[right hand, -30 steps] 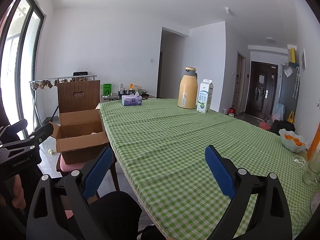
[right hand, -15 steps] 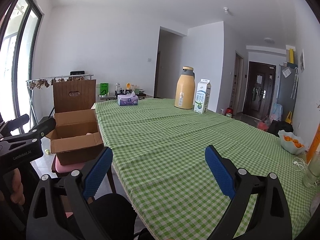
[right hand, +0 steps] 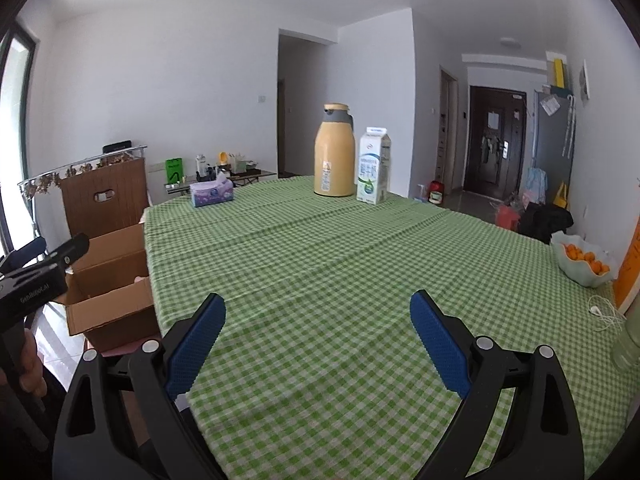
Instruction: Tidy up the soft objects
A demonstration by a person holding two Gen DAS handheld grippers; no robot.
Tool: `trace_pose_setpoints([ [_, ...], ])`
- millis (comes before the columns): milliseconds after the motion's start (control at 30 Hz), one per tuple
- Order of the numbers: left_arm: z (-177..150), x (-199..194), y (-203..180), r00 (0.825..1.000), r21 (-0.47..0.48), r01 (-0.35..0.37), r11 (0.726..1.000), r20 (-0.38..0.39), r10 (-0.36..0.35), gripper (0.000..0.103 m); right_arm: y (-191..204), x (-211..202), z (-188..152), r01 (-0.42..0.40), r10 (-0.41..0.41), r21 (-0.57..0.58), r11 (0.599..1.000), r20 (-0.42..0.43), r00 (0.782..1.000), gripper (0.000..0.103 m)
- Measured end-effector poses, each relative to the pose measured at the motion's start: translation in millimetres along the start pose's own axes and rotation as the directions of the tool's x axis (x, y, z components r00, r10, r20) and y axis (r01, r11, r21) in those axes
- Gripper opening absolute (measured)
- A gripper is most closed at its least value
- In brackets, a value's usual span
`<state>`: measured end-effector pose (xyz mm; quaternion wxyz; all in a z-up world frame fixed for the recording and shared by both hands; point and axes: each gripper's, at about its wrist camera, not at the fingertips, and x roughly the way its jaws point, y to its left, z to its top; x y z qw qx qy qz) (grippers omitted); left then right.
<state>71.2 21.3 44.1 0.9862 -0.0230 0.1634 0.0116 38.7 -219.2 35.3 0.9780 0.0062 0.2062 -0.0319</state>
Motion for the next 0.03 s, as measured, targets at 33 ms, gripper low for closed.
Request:
trace_pose_setpoints([
  [33,7.6,19.0,0.9,1.0,-0.005,-0.002,1.0,-0.012,0.002,0.095,-9.2,10.7,2.6,0.03,-0.03,0.016,0.999,-0.021,0.999,0.09],
])
